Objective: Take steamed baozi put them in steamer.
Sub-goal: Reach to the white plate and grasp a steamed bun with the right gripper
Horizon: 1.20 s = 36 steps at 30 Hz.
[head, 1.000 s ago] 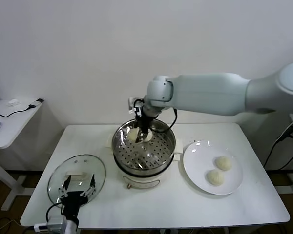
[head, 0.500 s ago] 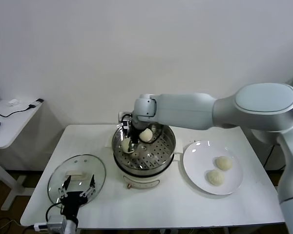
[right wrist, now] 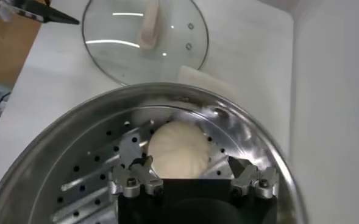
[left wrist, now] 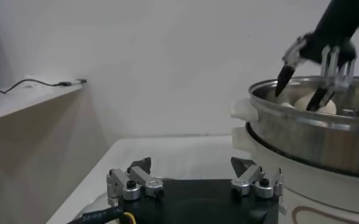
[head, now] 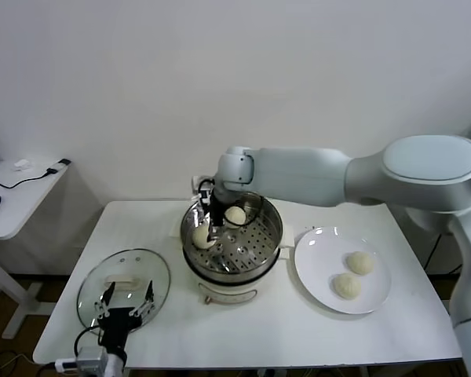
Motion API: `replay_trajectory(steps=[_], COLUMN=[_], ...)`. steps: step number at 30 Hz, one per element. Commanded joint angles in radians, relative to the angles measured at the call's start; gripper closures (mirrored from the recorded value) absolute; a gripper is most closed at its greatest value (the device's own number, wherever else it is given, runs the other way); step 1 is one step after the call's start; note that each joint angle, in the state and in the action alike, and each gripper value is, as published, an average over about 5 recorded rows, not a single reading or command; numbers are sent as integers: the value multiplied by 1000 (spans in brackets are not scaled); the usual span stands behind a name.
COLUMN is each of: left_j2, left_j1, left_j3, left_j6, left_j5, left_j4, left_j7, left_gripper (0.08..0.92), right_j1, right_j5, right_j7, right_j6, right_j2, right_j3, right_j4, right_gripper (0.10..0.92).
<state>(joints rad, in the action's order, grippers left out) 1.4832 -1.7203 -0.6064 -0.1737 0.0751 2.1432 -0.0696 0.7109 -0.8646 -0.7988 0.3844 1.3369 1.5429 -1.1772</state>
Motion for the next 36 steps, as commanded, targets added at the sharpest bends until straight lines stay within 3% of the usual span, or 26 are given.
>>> replay_trajectory(steps=[1, 9, 16, 26, 36], left_j2=[-1, -1, 8, 15, 19], left_j1=[0, -2, 0, 7, 12], left_j3=[-1, -9, -14, -21, -17], left_j6=[-3, -2, -8, -15, -18], left_j5=[-1, -4, -4, -5, -7], left_j4=[6, 8, 11, -4, -20], left_j7=[1, 1, 1, -1, -3], left_gripper=[177, 177, 177, 177, 177], right_j1=[195, 315, 137, -233, -389], right_j5=[27, 177, 347, 497, 541], right_j7=[-184, -272, -251, -170, -124], right_j6=[-111, -186, -197, -144, -121], right_j2=[-239, -582, -782, -816, -757], right_j3=[1, 203, 245, 26, -94], right_j4=[-109, -259, -324, -251, -150], right_gripper=[203, 203, 203, 203, 203])
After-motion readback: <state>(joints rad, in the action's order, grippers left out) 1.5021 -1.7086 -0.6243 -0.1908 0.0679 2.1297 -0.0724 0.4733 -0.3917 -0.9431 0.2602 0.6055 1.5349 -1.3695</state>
